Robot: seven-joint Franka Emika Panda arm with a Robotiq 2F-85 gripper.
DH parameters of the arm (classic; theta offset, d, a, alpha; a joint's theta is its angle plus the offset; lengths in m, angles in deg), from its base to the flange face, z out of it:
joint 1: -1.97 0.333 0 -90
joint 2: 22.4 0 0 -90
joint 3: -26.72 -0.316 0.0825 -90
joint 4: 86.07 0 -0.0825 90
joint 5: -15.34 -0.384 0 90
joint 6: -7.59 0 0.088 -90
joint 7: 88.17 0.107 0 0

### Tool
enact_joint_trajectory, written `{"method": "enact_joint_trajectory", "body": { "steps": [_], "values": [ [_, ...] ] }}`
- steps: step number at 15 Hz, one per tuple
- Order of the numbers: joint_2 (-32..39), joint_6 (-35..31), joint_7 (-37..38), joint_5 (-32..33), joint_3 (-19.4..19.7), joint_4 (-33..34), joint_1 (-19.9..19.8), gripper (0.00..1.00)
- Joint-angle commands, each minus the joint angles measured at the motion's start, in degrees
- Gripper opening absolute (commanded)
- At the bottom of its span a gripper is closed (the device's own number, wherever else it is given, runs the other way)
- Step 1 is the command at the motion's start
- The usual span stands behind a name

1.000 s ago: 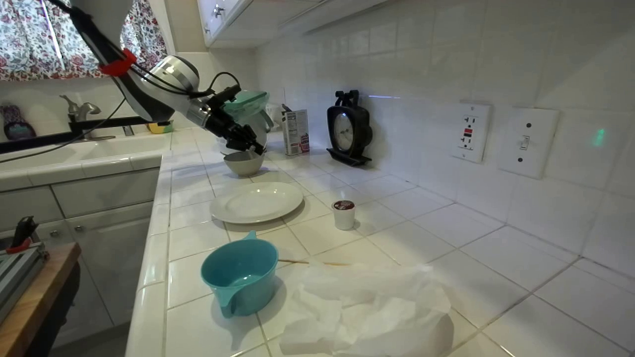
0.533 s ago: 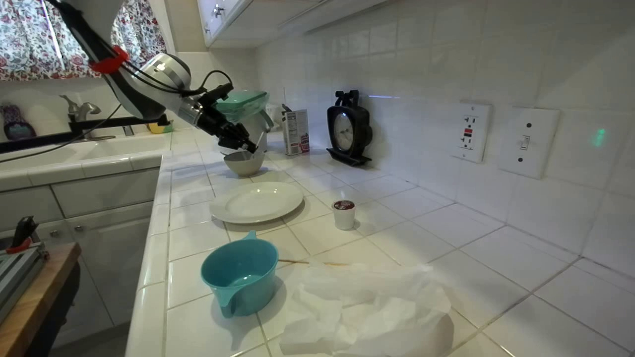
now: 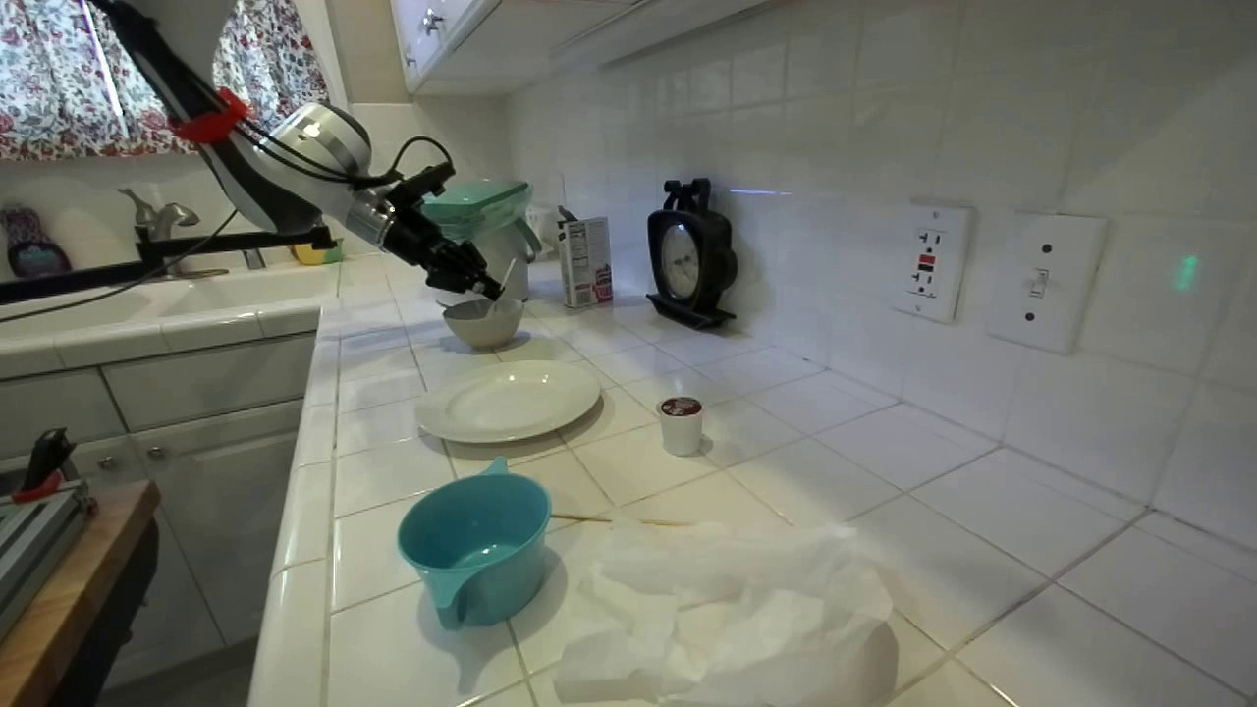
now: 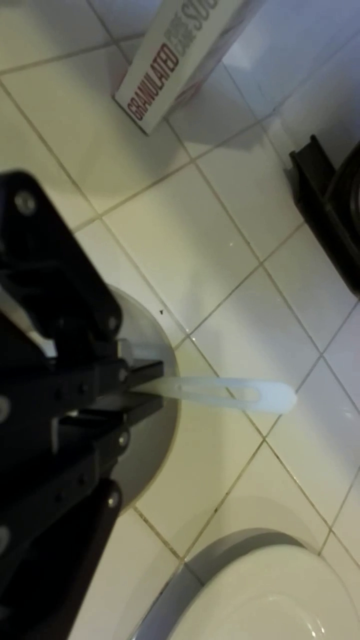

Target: Use the white spoon to stir the grey bowl then return the spoon to the white plate.

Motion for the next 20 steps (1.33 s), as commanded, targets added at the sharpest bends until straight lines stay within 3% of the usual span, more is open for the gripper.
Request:
{"method": "enact_joint_trajectory", "body": {
  "steps": [1,17,20],
  "values": [
    [1.2,0.4,0.4,1.0,0.7,2.2,1.0,0.03],
    [-4.6,2.0,0.6,1.3,0.9,-1.2,0.3,0.03],
    [-5.4,0.7,0.2,-2.7,0.1,-1.3,-0.9,0.03]
  ]
}}
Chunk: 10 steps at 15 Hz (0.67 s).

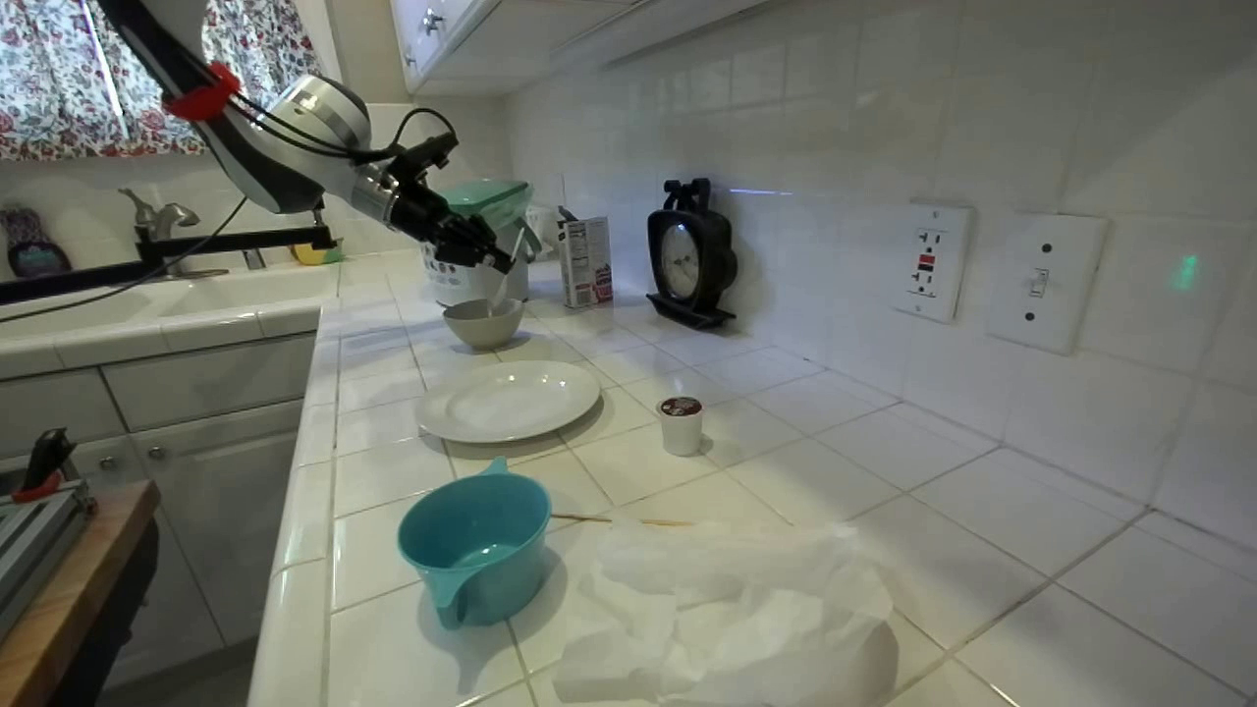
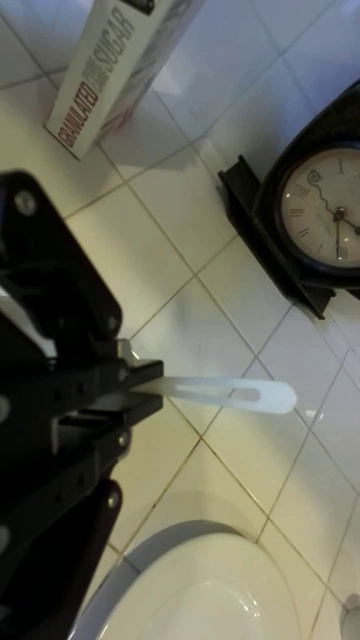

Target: Use the white spoon to stir the grey bowl then return the spoon to the white plate.

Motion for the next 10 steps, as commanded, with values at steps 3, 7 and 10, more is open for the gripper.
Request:
{"method": "enact_joint_trajectory", "body": {
  "steps": [3,7,10],
  "values": [
    [-4.5,-3.0,0.3,-6.9,-1.0,-1.9,-2.4,0.03],
    [-9.2,-6.1,0.1,-13.6,-0.6,-4.5,-5.2,0.03],
    [-13.1,-10.0,0.0,-19.4,-0.3,-8.0,-7.2,0.03]
  ]
}}
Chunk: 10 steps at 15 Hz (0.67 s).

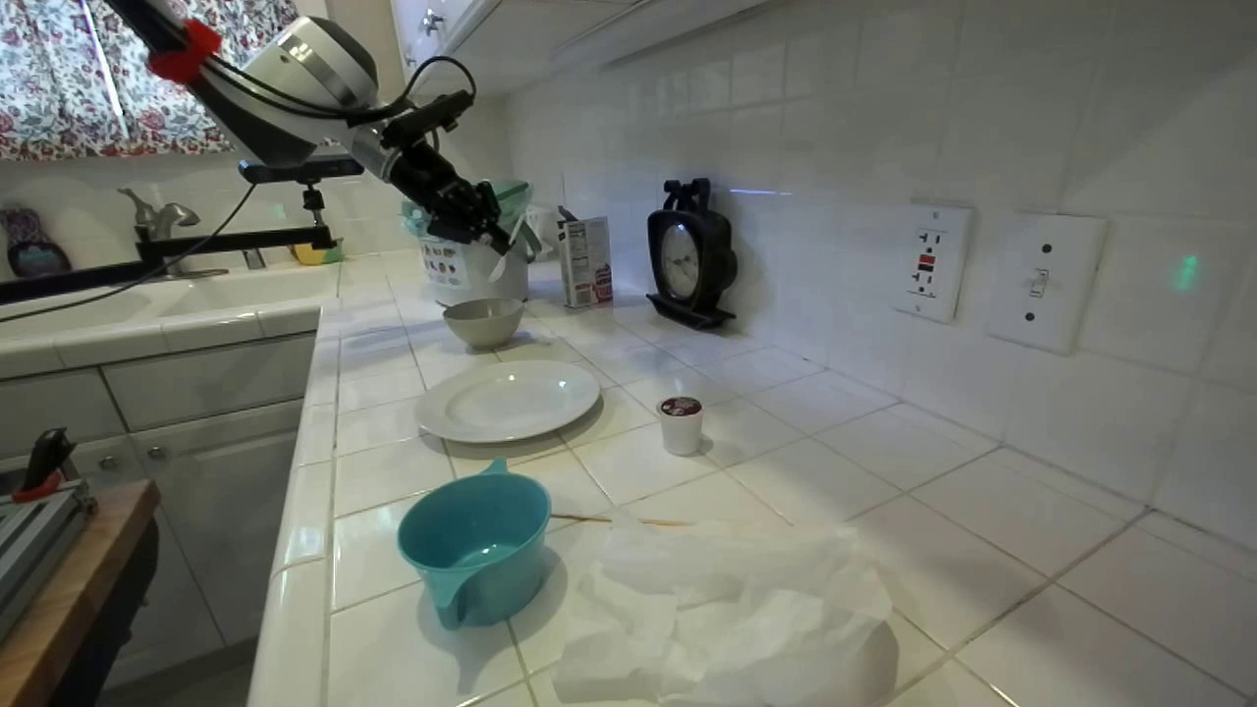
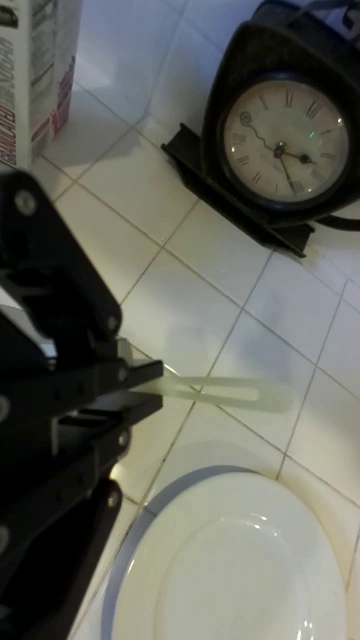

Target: Use the white spoon to stir the grey bowl then return the spoon to the white plate.

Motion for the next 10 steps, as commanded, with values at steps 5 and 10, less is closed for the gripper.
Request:
{"method": "enact_joint_trajectory", "body": {
  "steps": [5,10],
  "values": [
    [-12.8,-10.5,-0.2,-13.3,2.0,-12.9,-5.6,0.03],
    [-20.2,-20.0,-2.2,-19.6,7.5,-23.4,-9.5,0.03]
  ]
}}
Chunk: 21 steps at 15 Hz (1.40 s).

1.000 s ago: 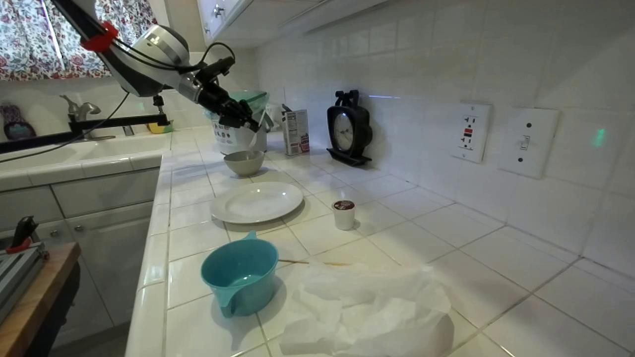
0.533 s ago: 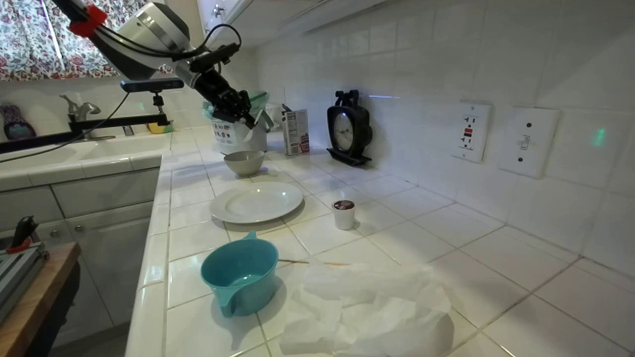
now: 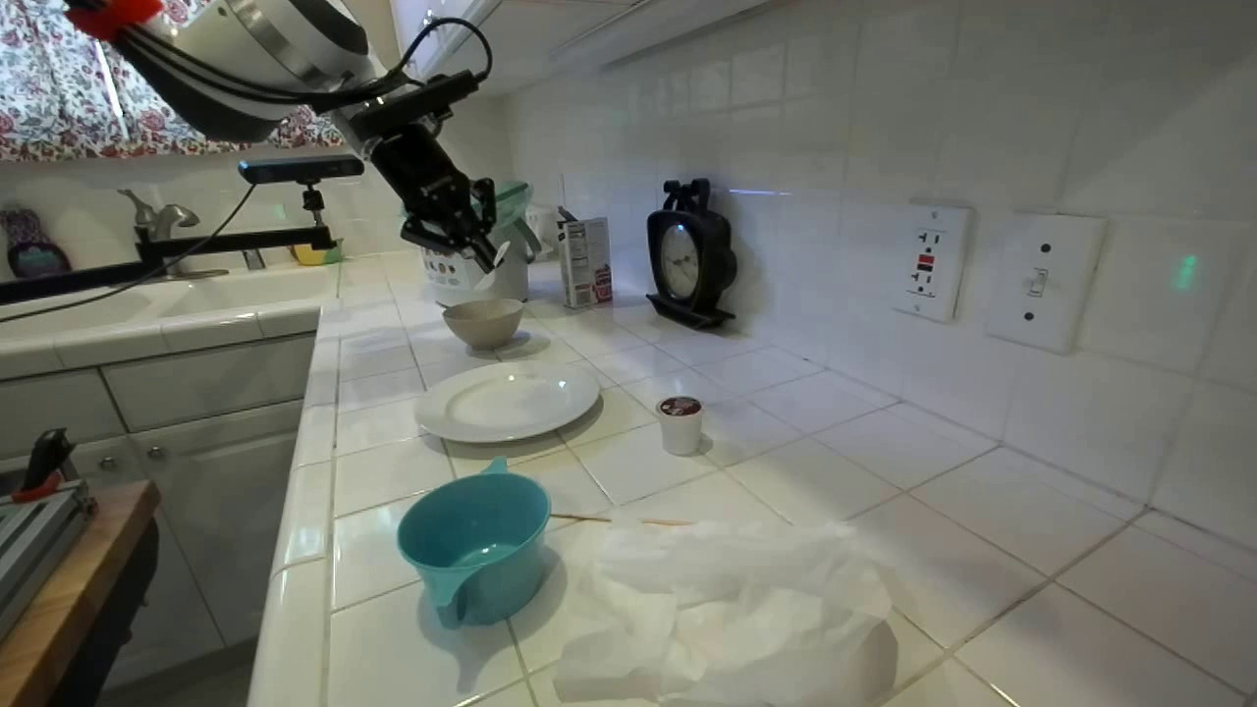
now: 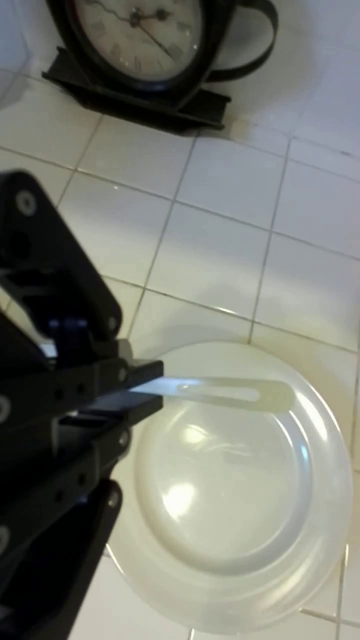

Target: Use the white spoon to stir the grey bowl then return the spoon to the white plate.

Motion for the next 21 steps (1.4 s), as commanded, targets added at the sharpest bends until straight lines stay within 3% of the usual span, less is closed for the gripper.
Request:
{"method": "enact_joint_trajectory", "body": {
  "steps": [1,10,14,21],
  "values": [
    [-6.0,-7.9,-1.8,-3.5,3.8,-7.9,-2.2,0.03],
    [-6.7,-27.5,-7.2,-4.0,16.1,-17.7,-9.4,0.03],
    [-4.5,-32.2,-9.6,-4.8,18.2,-18.8,-9.7,0.03],
    [0.8,-34.5,-10.7,-4.9,17.8,-17.9,-10.0,0.03]
  ]
}}
